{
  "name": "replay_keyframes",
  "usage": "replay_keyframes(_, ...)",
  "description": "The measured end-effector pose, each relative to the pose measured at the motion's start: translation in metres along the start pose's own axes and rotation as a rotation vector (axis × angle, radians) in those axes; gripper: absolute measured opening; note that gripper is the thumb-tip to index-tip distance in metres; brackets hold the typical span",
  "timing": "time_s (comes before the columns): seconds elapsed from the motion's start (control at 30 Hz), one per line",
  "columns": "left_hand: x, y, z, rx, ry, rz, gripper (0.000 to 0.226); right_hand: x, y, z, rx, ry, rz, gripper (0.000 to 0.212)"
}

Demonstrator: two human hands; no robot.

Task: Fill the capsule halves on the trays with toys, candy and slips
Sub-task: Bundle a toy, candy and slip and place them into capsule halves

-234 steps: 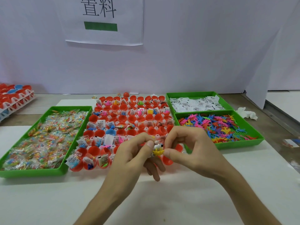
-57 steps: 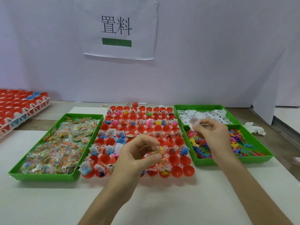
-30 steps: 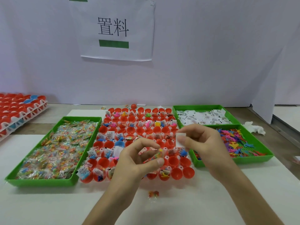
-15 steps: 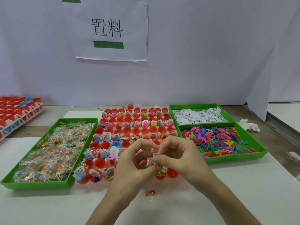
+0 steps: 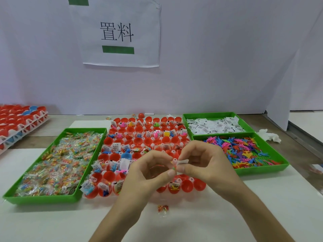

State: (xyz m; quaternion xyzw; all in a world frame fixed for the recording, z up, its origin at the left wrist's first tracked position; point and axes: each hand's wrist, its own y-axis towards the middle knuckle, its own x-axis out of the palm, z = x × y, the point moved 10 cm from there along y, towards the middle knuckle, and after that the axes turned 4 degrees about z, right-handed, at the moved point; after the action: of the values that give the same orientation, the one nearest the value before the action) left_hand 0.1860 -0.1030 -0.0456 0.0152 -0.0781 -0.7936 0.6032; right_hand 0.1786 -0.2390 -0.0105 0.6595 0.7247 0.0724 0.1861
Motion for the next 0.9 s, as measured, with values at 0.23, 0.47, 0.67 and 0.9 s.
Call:
replay_keyframes(0.23,-0.005,0.001,-0.005,0.007,0.000,0.043,0.016,-0.003,0.000,0.001,-0.063,-0.043,0.083,0.011)
replay_keyframes(0.47,-0.002,-0.001,-0.011,-0.067,-0.124,0.053,0.031,-0.015,-0.010,-0.024,-0.364,-0.320,0.273,0.012)
replay_keyframes(0.67,-0.009,0.000,-0.013,-0.088,-0.284,0.110,0.026,0.009,-0.015,-0.025,-0.440,-0.365,0.205,0.013)
replay_keyframes(0.9,-0.006,0.002,-0.018,-0.150,-0.483,0.064,0.031,0.015,-0.016,-0.021,-0.387,-0.330,0.172,0.019)
